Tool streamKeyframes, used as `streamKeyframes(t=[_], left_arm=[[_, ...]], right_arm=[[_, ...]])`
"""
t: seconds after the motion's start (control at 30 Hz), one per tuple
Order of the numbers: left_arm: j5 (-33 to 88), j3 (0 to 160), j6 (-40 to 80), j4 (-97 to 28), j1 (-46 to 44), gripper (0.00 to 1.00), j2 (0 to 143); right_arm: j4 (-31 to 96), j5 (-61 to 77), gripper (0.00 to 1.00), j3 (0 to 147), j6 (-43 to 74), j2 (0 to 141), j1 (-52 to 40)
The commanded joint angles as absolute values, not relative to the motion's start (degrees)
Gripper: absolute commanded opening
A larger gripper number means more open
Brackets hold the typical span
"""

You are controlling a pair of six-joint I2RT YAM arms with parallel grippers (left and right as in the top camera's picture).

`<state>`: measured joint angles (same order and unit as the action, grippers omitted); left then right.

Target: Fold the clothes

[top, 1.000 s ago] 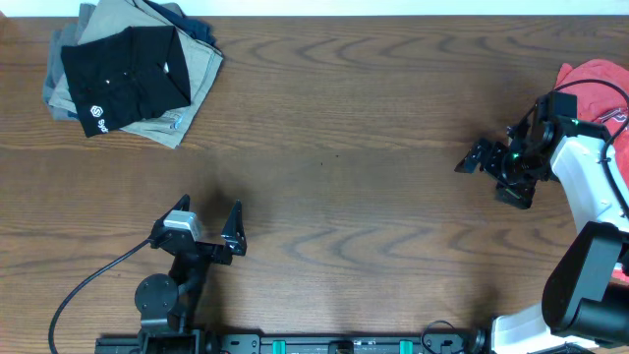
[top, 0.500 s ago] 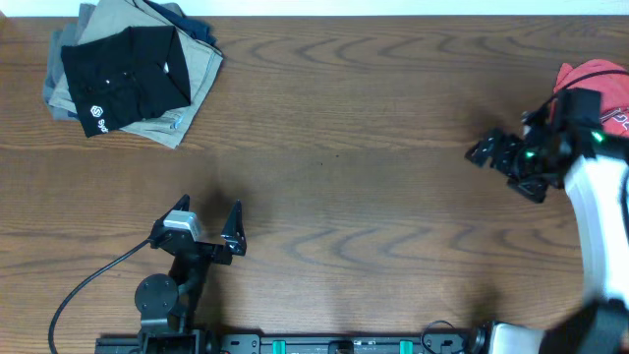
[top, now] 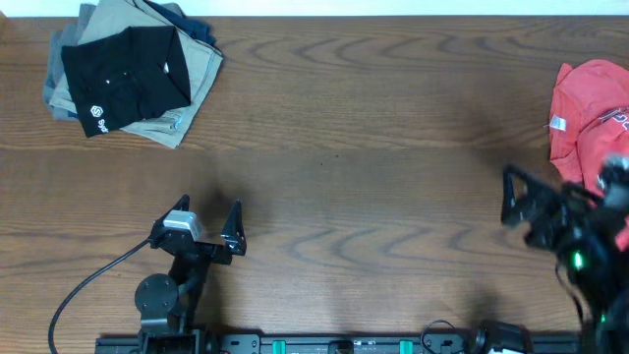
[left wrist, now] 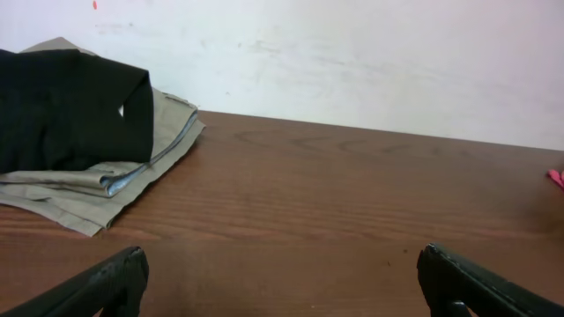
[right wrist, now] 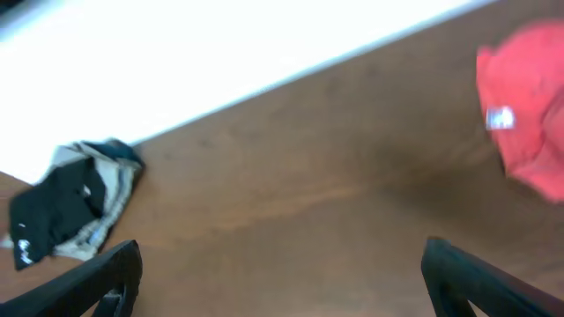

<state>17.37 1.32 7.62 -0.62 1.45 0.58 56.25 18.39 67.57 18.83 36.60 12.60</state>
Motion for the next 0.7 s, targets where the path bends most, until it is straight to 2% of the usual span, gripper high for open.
streamKeyframes(t=[0.0,0.33,0.47,0.67], left_arm=[[17.28,0.23,7.31,-2.46,1.69,0.98,0.23],[17.28,0.23,7.31,-2.46,1.69,0.98,0.23],[17.28,0.23,7.31,-2.46,1.69,0.98,0.23],[17.28,0.23,7.31,-2.46,1.69,0.98,0.23]], right_arm=[[56.45,18.39,0.99,67.7,18.15,32.14,11.64],[56.75,18.39,0.99,67.7,18.15,24.75,9.74],[56.93,8.82,0.99,67.7,14.22,22.28,5.08],[66.54,4.89,0.99,67.7,14.06,17.41,2.44]])
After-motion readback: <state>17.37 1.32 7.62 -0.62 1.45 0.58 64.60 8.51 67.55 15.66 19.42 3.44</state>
